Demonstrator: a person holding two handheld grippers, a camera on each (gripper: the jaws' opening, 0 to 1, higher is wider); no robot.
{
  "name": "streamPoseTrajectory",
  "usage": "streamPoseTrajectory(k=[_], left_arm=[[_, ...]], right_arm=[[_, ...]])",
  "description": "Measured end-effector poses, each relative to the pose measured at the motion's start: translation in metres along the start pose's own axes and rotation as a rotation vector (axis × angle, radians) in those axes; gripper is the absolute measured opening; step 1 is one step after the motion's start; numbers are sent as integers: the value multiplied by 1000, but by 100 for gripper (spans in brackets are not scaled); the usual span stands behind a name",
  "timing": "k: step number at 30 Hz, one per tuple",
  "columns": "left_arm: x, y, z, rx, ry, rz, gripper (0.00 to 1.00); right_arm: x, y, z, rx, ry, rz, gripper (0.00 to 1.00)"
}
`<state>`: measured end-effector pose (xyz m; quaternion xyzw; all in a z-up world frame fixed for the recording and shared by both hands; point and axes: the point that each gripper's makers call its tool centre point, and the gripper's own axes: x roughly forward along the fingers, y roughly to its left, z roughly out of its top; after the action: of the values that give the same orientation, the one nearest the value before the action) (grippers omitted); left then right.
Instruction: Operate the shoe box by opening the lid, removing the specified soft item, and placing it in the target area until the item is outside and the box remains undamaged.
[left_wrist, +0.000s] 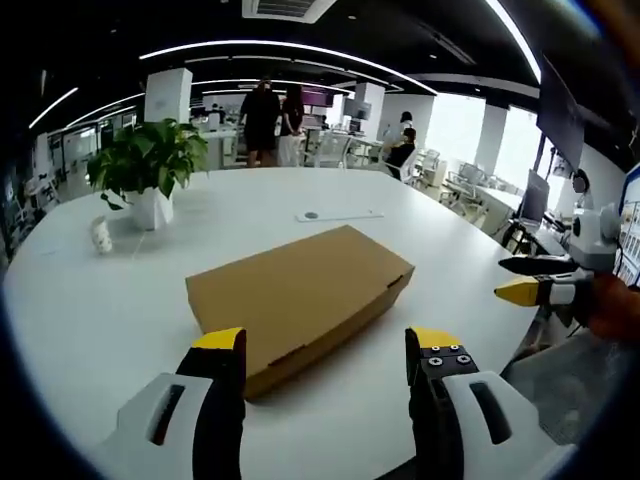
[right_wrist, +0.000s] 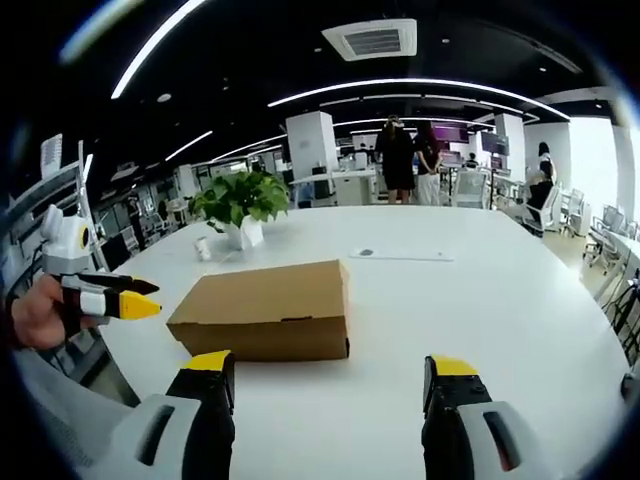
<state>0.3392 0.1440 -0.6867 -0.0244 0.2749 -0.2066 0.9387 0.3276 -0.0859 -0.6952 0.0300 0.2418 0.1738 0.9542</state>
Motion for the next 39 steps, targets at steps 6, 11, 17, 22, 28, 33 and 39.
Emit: streamPoseTrajectory(k=[6,11,17,22,28,33,39], left_arm=[[1,1,-1,-2,5,2,66],[1,1,-1,-4,4,3,66],[1,-1,-1,4,5,-1,66],[0,3,0,-5,-4,8,66],[0,3,0,-9,-4,8,66],[0,1,0,-2,-6,2,66],[0,0,1,-4,-12,0,66]], right_arm=[[2,2,-3,-9,13,8,77],[2,2,-3,-4,15,7,77],[3,5,-5,-3,22,16,77],[4,9,-7,-16,30,27,77],[4,11,-8,-21,32,31,77],[4,9,-8,-19,33,27,76],[3,8,-7,-22,30,23,76]])
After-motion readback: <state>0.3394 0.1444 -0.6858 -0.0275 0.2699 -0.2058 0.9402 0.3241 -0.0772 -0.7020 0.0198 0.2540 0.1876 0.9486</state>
